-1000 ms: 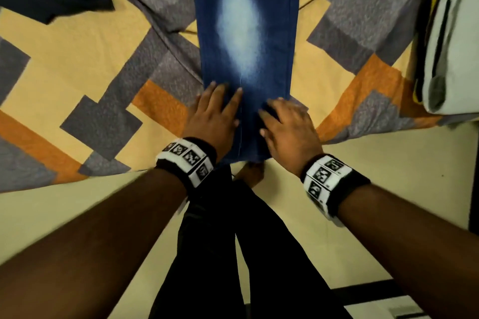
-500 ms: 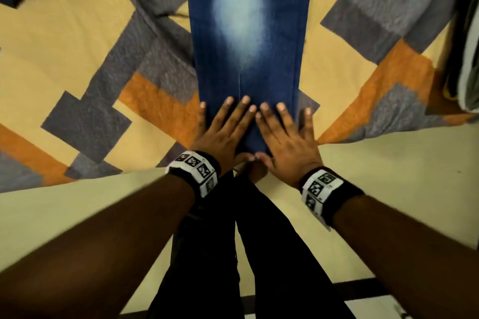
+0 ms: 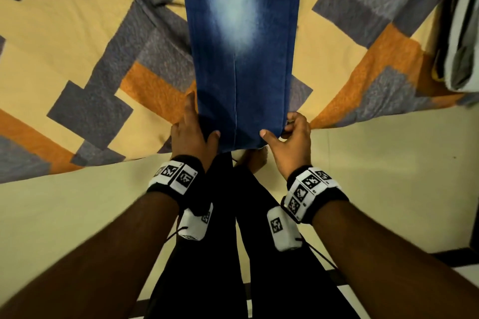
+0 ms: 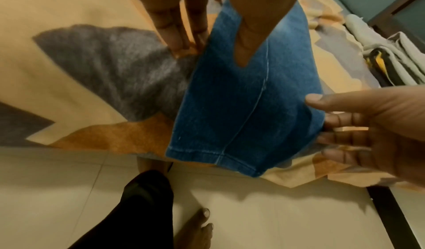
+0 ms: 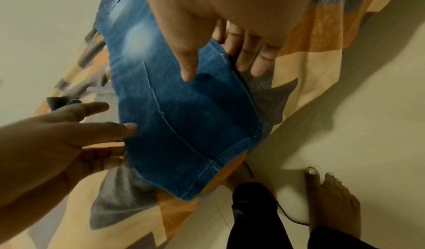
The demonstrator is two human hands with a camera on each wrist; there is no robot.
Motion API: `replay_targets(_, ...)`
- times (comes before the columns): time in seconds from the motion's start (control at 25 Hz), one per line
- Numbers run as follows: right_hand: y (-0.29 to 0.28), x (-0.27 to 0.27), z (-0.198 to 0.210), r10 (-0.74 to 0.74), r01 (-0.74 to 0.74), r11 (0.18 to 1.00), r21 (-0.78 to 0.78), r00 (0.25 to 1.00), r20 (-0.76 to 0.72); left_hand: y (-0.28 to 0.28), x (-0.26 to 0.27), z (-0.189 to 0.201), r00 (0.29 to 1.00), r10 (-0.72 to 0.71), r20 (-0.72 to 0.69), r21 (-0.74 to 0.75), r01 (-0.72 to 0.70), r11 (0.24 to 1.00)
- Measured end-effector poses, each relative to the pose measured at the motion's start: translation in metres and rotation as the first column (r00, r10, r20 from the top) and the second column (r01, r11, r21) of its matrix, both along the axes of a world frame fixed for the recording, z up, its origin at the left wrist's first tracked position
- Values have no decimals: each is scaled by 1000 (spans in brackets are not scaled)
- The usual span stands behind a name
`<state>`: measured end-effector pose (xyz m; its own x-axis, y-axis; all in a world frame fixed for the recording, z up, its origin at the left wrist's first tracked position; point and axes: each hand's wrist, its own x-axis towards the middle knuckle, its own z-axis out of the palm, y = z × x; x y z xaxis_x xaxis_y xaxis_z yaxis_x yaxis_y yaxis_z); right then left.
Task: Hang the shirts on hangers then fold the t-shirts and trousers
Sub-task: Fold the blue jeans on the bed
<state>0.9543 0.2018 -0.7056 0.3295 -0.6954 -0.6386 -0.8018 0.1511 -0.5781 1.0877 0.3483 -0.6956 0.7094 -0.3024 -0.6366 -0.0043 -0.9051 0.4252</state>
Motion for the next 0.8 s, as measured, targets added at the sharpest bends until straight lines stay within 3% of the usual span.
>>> replay_targets(0.08, -1, 6, -1, -3, 3, 1000, 10, 999, -52, -8, 8, 4, 997, -25, -72, 11, 26, 1000)
replay_targets(0.16, -3, -1, 0, 13, -10, 993, 118, 1000, -24, -8, 11, 7, 981, 8, -195, -2, -8, 1000)
replay_targets(0.24, -10, -12, 9, -8, -15, 957, 290, 997, 78, -4, 9, 13, 920, 103, -379, -29, -123, 992)
replay_targets(0.36, -30, -23, 35, -4, -74, 901, 428, 984, 177, 7, 5, 26, 788, 262, -558, -66, -356, 932)
replay_targets(0.48, -48, -20, 69, 64, -161, 848, 506, 977, 203, 3, 6, 51, 738, 259, -623, -89, -396, 914)
replay_targets(0.6, -62, -2, 96, 219, -298, 841, 452, 951, 219, -13, 20, 91, 732, 315, -604, -145, -490, 860)
replay_targets(0.68, -78, 15, 114, 205, -289, 835, 468, 953, 224, -21, 46, 116, 669, 293, -683, -234, -581, 780)
replay_targets(0.8, -113, 53, 141, 70, -270, 717, 643, 945, 319, -39, 113, 142, 544, 158, -824, -286, -640, 713)
